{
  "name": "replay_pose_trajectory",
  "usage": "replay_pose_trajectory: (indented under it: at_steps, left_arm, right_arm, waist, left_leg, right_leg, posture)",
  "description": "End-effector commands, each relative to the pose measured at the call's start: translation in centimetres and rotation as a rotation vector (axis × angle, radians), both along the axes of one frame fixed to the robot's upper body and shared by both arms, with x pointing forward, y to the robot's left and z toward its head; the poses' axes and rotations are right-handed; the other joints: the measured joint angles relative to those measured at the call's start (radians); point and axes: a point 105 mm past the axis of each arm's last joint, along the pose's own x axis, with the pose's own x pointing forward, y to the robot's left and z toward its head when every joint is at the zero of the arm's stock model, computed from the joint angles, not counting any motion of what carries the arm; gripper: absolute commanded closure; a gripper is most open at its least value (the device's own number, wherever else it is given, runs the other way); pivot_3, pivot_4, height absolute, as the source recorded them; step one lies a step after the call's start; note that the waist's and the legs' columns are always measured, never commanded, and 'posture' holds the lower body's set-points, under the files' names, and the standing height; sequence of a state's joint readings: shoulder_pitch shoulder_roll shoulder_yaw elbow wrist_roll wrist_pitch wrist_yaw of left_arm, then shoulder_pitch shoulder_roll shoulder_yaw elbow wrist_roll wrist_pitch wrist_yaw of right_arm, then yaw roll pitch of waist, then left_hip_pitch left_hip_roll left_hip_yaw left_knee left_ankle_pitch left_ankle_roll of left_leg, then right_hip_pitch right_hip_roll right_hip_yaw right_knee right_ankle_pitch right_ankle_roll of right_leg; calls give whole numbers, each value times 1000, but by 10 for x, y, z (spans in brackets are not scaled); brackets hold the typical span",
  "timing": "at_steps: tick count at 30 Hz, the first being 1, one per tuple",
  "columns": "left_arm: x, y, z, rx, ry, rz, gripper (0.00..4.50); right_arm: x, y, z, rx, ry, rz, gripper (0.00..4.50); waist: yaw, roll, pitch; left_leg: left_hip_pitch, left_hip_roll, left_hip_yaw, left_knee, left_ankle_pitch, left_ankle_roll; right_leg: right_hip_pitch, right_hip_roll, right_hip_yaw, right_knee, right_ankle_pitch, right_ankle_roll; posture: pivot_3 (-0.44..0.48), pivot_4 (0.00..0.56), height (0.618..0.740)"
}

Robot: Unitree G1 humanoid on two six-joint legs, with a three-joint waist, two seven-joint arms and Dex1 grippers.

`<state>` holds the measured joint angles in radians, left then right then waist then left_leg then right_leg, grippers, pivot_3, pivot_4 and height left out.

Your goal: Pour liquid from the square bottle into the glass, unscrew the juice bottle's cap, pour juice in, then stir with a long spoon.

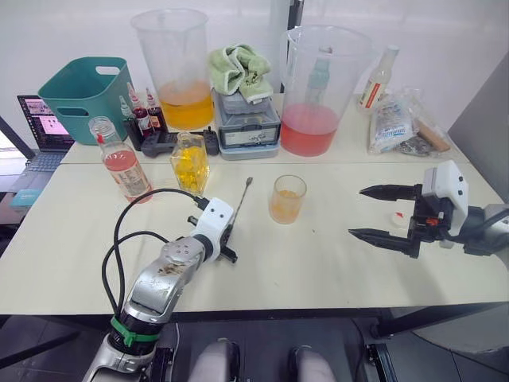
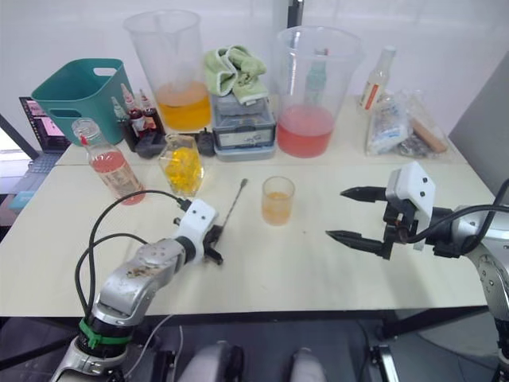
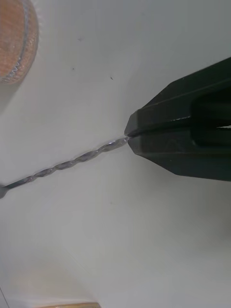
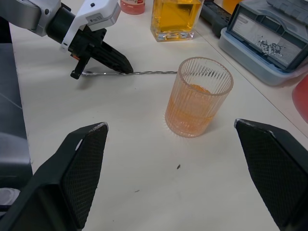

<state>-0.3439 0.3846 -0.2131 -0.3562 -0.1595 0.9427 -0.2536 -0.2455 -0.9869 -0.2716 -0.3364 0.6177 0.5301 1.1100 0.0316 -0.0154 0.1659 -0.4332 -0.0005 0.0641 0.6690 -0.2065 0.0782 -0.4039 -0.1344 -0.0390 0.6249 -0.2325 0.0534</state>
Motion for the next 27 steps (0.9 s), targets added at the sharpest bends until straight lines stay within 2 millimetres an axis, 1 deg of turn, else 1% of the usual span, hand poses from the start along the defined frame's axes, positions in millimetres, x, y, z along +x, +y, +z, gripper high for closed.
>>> replay_pose_trajectory:
  at_steps: [1, 3, 5, 7, 8, 11, 14, 16, 18, 20, 22, 27]
  left_arm:
    - [-3, 29, -6, 62, 20, 3, 4463]
    - [-4, 33, -1, 100, -11, -29, 4463]
    - [-8, 38, 7, 149, -50, -104, 4463]
    - [-10, 51, 22, 138, -92, -138, 4463]
    - [-14, 55, 28, 100, -95, -157, 4463]
    - [-24, 63, 28, 111, -89, -228, 4463]
    - [-29, 73, 25, 105, -70, -242, 4463]
    - [-28, 75, 26, 55, -57, -216, 4463]
    - [-23, 72, 32, -39, -60, -168, 4463]
    - [-16, 67, 40, -128, -68, -120, 3922]
    - [-13, 58, 44, -187, -56, -91, 3288]
    - [-9, 37, 42, -194, -28, 1, 1638]
  right_arm:
    - [0, 2, 5, -6, -36, 6, 0]
    - [0, 2, 4, -3, -35, 10, 0]
    - [-1, 5, 4, 7, -35, 18, 0]
    - [-1, 7, 3, 17, -34, 23, 0]
    - [-1, 8, 2, 19, -33, 23, 0]
    - [-1, 8, 0, 23, -32, 21, 0]
    - [-1, 8, -2, 25, -30, 19, 0]
    - [-1, 9, -3, 28, -28, 19, 0]
    - [-2, 9, -4, 29, -26, 17, 0]
    - [-2, 9, -5, 32, -25, 14, 0]
    - [-2, 10, -6, 34, -27, 12, 0]
    - [-3, 10, -6, 37, -30, 11, 0]
  waist:
    - [-8, 0, 0]
    - [-13, 0, 0]
    - [-18, 0, 0]
    - [-20, 0, 0]
    - [-19, 0, 0]
    - [-13, 0, 0]
    - [-4, 0, 0]
    - [1, 0, 0]
    - [7, 0, 0]
    - [12, 0, 0]
    - [11, 0, 0]
    - [9, -1, 1]
  left_leg:
    - [0, 0, 0, 0, 0, 0]
    - [0, 1, 0, -1, 0, 0]
    - [0, 1, 0, -2, 0, 0]
    - [0, 2, 0, -2, 0, 0]
    - [0, 2, 0, -3, 0, 0]
    - [-1, 1, 0, -3, 0, -1]
    - [-1, -1, 0, -3, -1, -2]
    - [-1, -1, 1, -3, -4, -6]
    - [-1, -1, 1, -3, -4, -7]
    - [-1, -2, 0, -3, -4, -6]
    - [-1, -2, 1, -2, 0, 0]
    - [-1, -2, 1, -2, 0, 0]
  right_leg:
    - [0, 0, 0, 0, 0, 0]
    - [-1, 0, 0, 0, -1, -1]
    - [-1, 0, 0, 0, -1, -1]
    - [-2, 0, 1, 0, -1, -2]
    - [-3, 0, 1, 0, -1, -2]
    - [-3, -3, -1, 0, -1, -2]
    - [-3, -9, -3, -1, -1, -2]
    - [-2, -11, -4, -1, -1, -2]
    - [-2, -11, -4, -2, -1, -2]
    - [-2, -11, -5, -1, -1, -1]
    - [0, -9, -6, -1, 0, 0]
    - [0, -5, -4, 0, 1, 1]
  posture:
    - [0, 150, 736]
    - [0, 150, 736]
    - [0, 150, 736]
    - [0, 150, 736]
    - [0, 150, 736]
    - [0, 150, 736]
    - [0, 150, 736]
    - [0, 150, 736]
    - [0, 150, 736]
    - [0, 150, 736]
    - [0, 150, 736]
    - [0, 150, 736]
